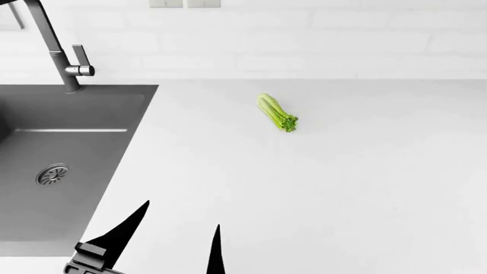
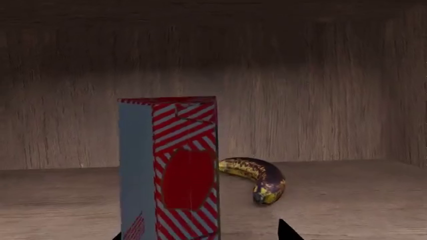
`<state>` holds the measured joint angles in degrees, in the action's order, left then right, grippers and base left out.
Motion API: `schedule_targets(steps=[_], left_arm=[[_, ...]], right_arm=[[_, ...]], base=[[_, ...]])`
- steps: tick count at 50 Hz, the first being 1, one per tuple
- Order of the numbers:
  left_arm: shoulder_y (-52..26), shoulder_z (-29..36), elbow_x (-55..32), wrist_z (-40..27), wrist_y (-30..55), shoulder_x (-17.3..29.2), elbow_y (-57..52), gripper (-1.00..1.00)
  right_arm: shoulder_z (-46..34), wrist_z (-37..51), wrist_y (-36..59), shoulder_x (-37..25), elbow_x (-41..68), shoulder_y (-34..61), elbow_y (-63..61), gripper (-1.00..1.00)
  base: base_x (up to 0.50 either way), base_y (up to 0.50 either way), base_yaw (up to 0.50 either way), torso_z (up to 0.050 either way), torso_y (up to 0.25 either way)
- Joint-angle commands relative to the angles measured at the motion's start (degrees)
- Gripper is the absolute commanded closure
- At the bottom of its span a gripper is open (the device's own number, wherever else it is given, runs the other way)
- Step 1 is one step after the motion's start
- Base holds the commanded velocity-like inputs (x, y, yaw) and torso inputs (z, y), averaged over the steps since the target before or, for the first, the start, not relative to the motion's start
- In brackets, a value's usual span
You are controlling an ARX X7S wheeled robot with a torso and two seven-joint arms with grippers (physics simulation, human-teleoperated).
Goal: Pick the olive oil bottle and boxed food from the counter and place them in the cabinets closest to them.
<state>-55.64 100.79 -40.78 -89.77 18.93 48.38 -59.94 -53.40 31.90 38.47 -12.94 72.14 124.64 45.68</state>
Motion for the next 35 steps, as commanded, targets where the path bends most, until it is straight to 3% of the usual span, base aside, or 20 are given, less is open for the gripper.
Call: schedule_targets(steps=[1,27,35], left_arm=[[0.3,0.5,1.0,-0.2,0.1,-0.1,0.0,-1.0],[0.1,2.6,3.8,-0.2,-0.4,-0.1,-0.1,-1.0],[-0.3,3.9,4.6,-0.2,-1.5,0.4,-0.1,-1.0]], right_arm=[[2.1,9.9,7.1,-5.2,8.8,0.3,-12.1,-1.0],[9.6,24.6,16.6,-10.2,20.4,7.7,-32.0,-1.0],[13.8,42.8,19.3,-15.4,32.3,6.3,-44.7,-1.0]], base=[[0.0,0.0,0.0,0.0,0.0],[0.0,0.0,0.0,0.0,0.0],[0.0,0.0,0.0,0.0,0.0]])
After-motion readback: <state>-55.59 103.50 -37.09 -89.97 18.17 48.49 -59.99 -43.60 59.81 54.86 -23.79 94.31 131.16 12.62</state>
